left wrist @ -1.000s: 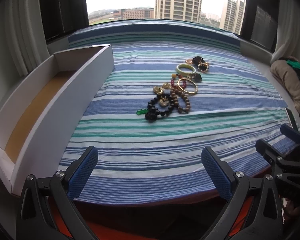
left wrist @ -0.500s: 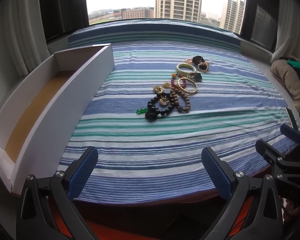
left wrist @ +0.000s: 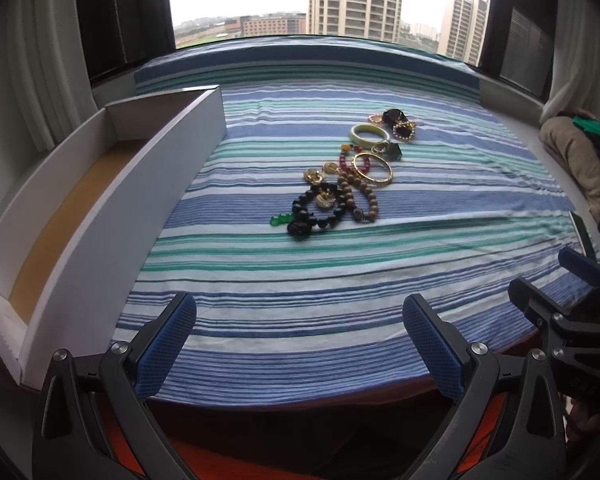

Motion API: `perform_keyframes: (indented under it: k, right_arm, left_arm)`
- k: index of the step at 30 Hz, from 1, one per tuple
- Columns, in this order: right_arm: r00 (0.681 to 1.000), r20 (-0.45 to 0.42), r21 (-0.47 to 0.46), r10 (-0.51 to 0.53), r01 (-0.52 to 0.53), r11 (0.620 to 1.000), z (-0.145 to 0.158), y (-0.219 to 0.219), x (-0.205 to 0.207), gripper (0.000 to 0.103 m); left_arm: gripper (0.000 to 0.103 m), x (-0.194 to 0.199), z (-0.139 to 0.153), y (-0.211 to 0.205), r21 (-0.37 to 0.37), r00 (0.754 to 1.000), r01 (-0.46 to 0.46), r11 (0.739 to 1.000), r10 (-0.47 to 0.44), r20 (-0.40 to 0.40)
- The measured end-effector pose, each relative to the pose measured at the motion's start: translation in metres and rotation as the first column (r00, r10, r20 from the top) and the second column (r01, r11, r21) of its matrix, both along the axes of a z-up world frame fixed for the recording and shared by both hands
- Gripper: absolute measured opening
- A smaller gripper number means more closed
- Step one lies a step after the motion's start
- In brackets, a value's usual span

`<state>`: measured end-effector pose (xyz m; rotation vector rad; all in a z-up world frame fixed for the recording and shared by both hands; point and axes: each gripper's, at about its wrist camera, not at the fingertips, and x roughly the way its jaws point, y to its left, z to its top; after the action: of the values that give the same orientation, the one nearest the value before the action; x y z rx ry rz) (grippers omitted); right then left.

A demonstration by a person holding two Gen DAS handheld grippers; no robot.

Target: Organize jewelry

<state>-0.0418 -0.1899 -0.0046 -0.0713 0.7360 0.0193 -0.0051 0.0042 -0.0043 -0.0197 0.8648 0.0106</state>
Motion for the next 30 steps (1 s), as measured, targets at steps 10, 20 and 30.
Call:
perform_keyframes:
  k: [10, 20, 30]
  right_arm:
    - [1.0, 0.002, 0.0, 0.003, -0.003, 1.0, 0.002, -0.002, -0.001, 0.093]
    - [1.0, -0.002, 0.006, 0.007, -0.007, 1.0, 0.001, -0.004, -0.001, 0.093]
    - [1.0, -0.008, 0.01, 0.01, -0.01, 1.0, -0.001, -0.003, -0.001, 0.093]
  left_arm:
    - [0.103, 0.001, 0.0, -0.004, -0.038, 0.999, 0.034, 0.999, -0.034, 0.0]
    - [0.103, 0.003, -0.006, -0.003, -0.045, 0.999, 0.025, 0.999, -0.026, -0.031]
    - [0.103, 0.004, -0.009, -0.002, -0.044, 0.999, 0.017, 0.999, -0.019, -0.043]
